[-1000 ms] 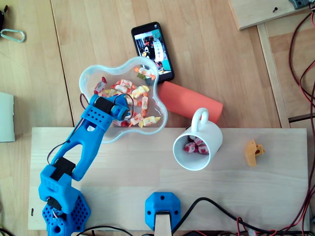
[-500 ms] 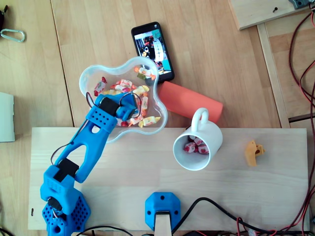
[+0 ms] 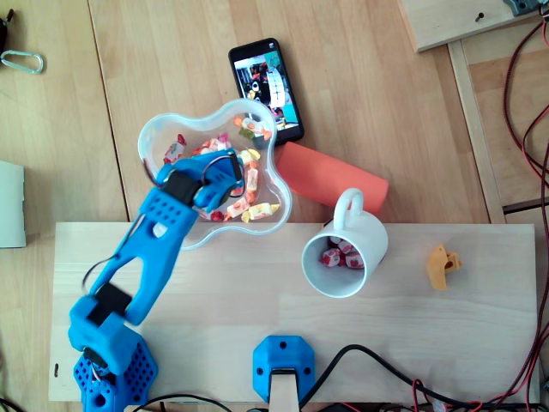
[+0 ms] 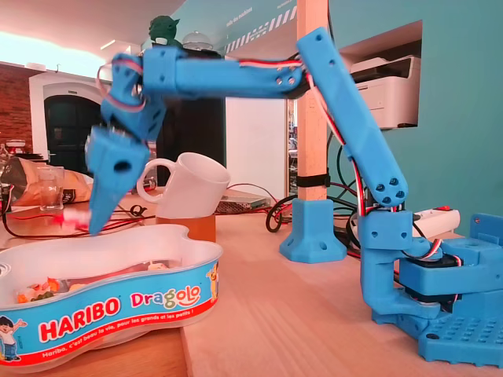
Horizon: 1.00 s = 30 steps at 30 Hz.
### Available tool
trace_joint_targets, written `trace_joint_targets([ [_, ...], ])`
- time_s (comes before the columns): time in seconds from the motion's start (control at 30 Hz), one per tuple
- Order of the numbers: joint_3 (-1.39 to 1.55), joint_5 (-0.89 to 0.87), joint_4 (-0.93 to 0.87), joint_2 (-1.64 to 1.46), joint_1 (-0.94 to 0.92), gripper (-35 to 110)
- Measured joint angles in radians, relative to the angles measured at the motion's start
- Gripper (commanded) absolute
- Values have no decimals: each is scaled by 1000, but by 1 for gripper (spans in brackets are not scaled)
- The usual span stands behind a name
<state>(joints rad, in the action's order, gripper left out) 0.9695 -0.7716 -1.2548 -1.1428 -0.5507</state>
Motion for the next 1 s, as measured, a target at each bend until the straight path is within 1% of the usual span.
trace_joint_targets([
  [0.1, 0, 9, -34, -124, 3, -3],
  [0.2, 0, 35, -117, -238, 3, -3],
  [0.3, 3, 63, -196, -310, 0, -3],
  [0.37, 3, 81, -206, -327, -18, -3],
  [0.43, 3, 124, -245, -334, -61, -3],
  [0.7, 2, 318, -275, -345, -259, -3],
  [1.0, 2, 413, -273, -360, -494, -3],
])
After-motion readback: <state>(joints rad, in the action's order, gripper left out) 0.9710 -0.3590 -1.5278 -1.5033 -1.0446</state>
